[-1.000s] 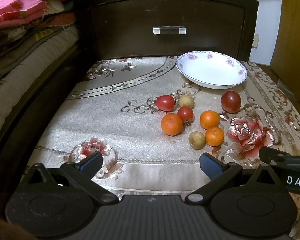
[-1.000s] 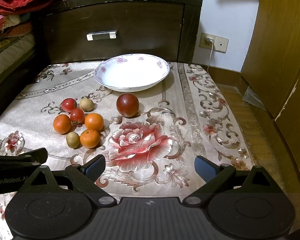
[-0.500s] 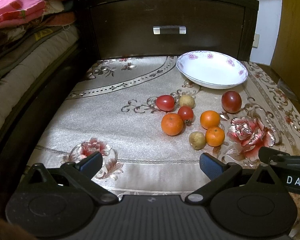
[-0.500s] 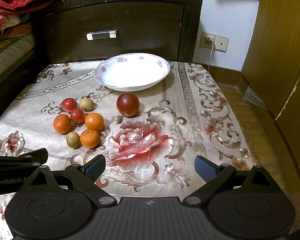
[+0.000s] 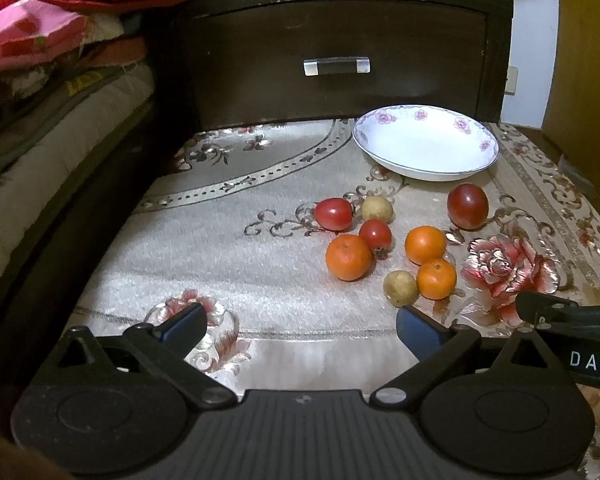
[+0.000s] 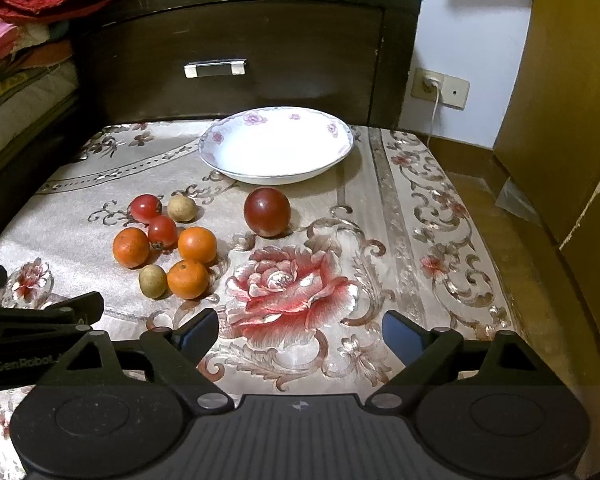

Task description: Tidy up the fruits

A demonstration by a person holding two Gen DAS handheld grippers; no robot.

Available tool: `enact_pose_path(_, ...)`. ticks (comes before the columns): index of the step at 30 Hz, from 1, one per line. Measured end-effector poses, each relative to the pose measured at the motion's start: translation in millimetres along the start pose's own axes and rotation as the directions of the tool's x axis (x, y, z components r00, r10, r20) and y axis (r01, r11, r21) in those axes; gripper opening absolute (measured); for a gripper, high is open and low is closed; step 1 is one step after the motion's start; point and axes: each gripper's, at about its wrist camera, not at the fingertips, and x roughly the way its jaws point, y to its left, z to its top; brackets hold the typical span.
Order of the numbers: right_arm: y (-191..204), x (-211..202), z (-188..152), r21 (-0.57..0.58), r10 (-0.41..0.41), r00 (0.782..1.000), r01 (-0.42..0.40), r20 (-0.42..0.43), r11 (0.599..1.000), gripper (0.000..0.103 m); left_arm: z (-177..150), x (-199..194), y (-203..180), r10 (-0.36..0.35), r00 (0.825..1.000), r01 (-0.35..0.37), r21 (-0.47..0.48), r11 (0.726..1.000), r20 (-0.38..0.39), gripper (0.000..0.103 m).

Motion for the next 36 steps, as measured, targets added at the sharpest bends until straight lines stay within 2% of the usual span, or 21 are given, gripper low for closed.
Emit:
enact_pose_path(12,3,9,6,-0.036,0.010,1.000,-0.010,0.001,0.999,0.074,2,3,-9,-0.018,0.999,0.016,0.070,0.997,0.030,0.103)
enact_pose_path(17,4,13,8,-0.045,0.019,1.000,-0.019,-0.010,0.999,0.071,5,2,-12,0.000,0.999,-0.006,0.103,0.995,0.054,0.103)
enact_pose_path(24,3,18,13,-0.055,0.041,0.999,-0.042,-0.014,0.998,0.071,7,12,-7,0.002,1.000,-0.005,0.089,0.996,0.025,0.103)
enact_pose_path(29,5,21,17,-0.103,0.064,0.998,-0.065,-0.011,0.993,0.070,8,18,-5,-0.016,1.000,0.015,0.089,0.996,0.014,0.103)
enact_pose_path(32,5,27,22,-0.122,0.094,0.995,-0.097,-0.024,0.988,0.065,9,21,-6,-0.035,0.999,0.035,0.097,0.995,0.002,0.100)
enact_pose_path(36,7,36,29,-0.144,0.158,0.986,-0.164,-0.055,0.976,0.051,10,25,-11,-0.085,0.996,0.087,0.120,0.989,-0.020,0.092)
